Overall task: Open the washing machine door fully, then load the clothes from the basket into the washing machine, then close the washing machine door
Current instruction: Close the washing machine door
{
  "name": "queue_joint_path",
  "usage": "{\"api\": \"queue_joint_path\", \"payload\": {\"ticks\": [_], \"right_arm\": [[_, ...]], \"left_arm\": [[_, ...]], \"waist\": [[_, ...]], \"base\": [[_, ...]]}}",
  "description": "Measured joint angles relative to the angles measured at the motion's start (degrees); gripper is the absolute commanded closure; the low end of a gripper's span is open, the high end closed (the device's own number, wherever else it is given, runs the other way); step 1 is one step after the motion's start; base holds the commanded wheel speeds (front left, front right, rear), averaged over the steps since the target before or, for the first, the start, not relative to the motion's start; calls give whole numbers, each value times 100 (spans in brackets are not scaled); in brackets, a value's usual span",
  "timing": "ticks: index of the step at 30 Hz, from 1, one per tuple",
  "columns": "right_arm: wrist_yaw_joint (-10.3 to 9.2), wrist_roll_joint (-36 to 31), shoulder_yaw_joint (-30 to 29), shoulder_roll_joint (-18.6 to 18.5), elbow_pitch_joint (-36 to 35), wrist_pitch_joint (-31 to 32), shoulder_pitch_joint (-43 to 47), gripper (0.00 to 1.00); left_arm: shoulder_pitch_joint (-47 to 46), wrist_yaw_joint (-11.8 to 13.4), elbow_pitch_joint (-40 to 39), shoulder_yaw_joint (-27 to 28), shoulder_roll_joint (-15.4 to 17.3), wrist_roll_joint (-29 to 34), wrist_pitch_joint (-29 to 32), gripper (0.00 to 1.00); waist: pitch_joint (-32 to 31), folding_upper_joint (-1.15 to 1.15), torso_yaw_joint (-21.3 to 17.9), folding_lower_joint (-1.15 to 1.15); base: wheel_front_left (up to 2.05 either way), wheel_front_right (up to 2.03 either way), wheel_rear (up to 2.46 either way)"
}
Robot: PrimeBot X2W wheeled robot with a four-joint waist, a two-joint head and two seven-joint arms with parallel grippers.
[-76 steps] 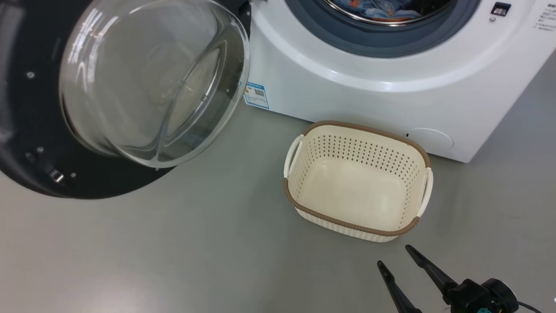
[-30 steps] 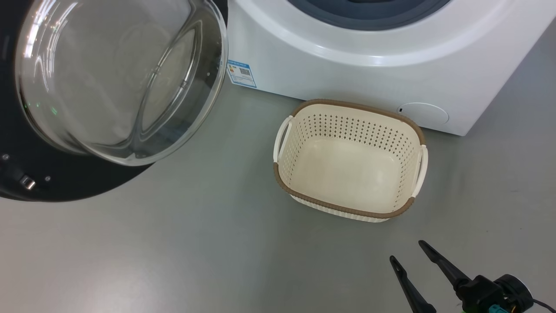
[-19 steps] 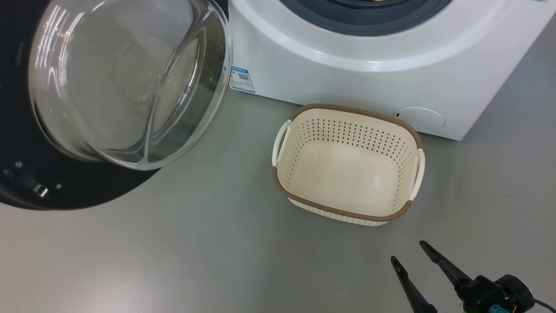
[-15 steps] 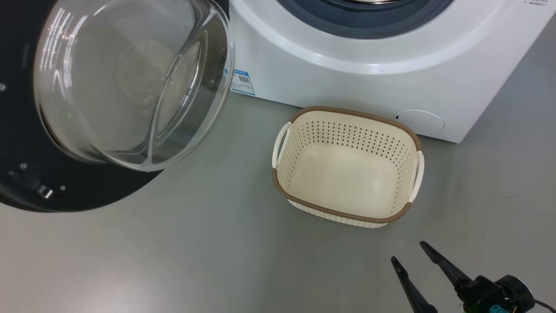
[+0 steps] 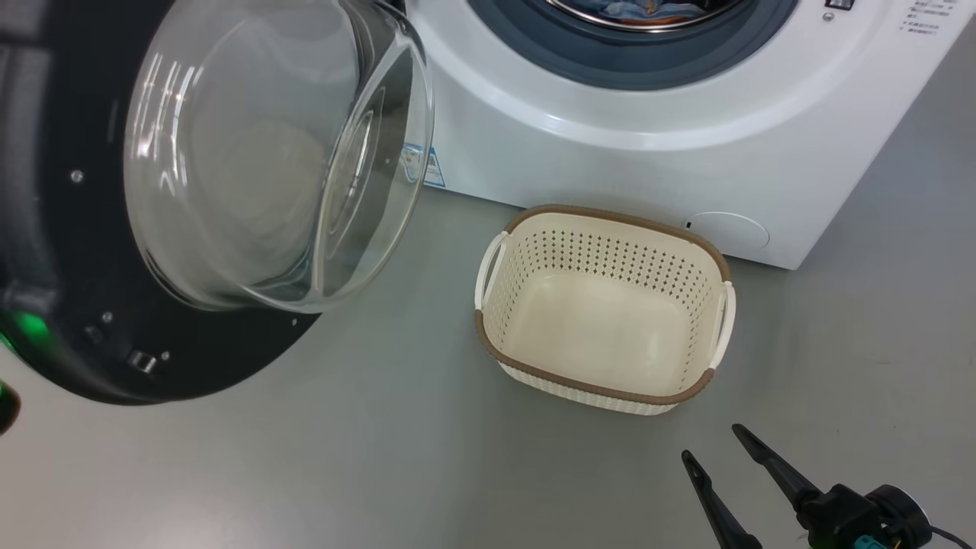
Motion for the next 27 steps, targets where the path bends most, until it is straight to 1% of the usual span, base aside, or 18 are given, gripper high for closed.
{"api": "queue_joint_path", "payload": {"ticks": [6, 7, 8, 11, 12, 14, 15, 17, 23, 27], "right_arm": [[0, 0, -9, 142, 1, 0, 2, 0], [0, 0, -9, 142, 1, 0, 2, 0], [0, 0, -4, 194, 2, 0, 4, 0], [0, 0, -7, 263, 2, 0, 6, 0], [0, 0, -7, 263, 2, 0, 6, 0], [0, 0, -4, 319, 2, 0, 7, 0], [0, 0, -3, 365, 2, 0, 7, 0], [0, 0, -4, 393, 3, 0, 8, 0], [0, 26, 13, 541, 16, 0, 18, 0], [0, 38, 19, 579, 26, 0, 17, 0]], "left_arm": [[387, 247, -704, -130, -168, 2, 282, 100], [387, 247, -704, -130, -168, 2, 282, 100], [524, 352, -998, -156, -259, -5, 367, 100], [747, 554, -1506, -198, -403, -25, 470, 100], [747, 554, -1506, -198, -403, -25, 470, 100], [937, 698, -1870, -243, -467, -24, 526, 100], [1145, 856, -2256, -279, -548, -24, 535, 100], [1329, 1010, -2635, -313, -662, -24, 543, 100], [1785, 1394, -3722, -553, -1105, 19, 498, 100], [1976, 1560, -4278, -747, -1366, 91, 420, 100]], "waist": [[-105, 0, -60, 0], [-105, 0, -60, 0], [-148, 0, -77, 0], [-219, 0, -116, 0], [-219, 0, -116, 0], [-260, 0, -156, 0], [-299, 0, -205, 0], [-339, 0, -253, 0], [-473, 0, -397, 0], [-538, 0, -514, 0]], "base": [[0, 0, 0], [0, 0, 0], [0, 0, 0], [0, 0, 0], [0, 0, 0], [0, 0, 0], [0, 0, 0], [0, 0, 0], [0, 0, 0], [0, 0, 0]]}}
